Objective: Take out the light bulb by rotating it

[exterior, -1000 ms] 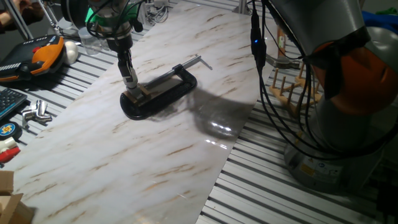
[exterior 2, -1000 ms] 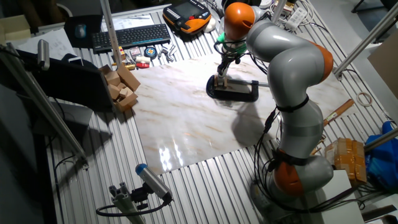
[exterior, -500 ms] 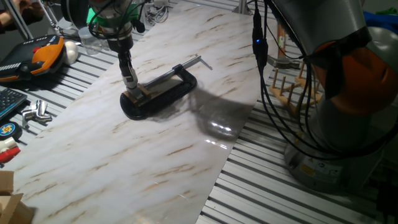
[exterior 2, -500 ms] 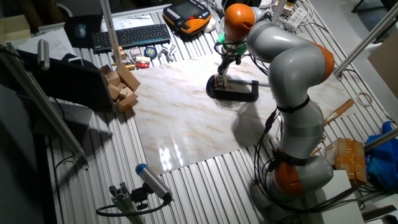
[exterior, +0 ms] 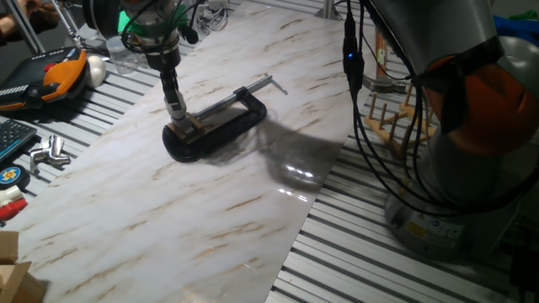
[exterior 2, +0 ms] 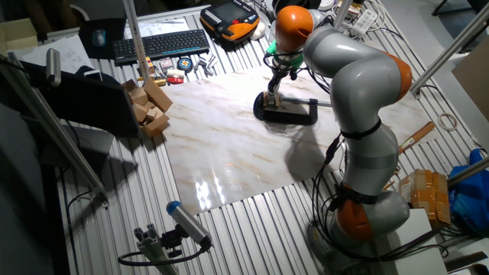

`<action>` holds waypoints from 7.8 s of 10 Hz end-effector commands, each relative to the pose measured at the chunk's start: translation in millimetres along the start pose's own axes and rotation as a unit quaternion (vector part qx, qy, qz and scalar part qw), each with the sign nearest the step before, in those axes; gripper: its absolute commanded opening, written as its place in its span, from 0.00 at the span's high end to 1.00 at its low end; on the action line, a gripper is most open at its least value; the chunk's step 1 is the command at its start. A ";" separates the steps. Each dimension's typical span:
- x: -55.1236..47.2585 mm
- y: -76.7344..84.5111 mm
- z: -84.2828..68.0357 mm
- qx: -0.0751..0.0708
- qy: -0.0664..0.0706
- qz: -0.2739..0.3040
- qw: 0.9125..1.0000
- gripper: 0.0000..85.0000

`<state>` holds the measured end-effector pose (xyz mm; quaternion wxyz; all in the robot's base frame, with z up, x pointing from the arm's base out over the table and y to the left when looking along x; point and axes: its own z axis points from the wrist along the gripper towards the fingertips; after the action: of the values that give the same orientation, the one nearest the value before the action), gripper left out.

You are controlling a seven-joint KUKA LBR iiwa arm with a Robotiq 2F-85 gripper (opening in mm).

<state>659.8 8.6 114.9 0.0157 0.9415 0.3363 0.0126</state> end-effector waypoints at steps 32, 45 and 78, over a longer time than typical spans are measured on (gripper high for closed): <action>-0.3 -1.9 -2.3 0.014 0.011 -0.244 0.970 1.00; 1.5 -4.6 -2.2 0.011 0.018 -0.379 0.925 1.00; 1.9 -7.4 -5.8 0.001 -0.005 -0.697 0.717 1.00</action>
<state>656.4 15.5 120.5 0.0213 0.4410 0.8972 -0.0078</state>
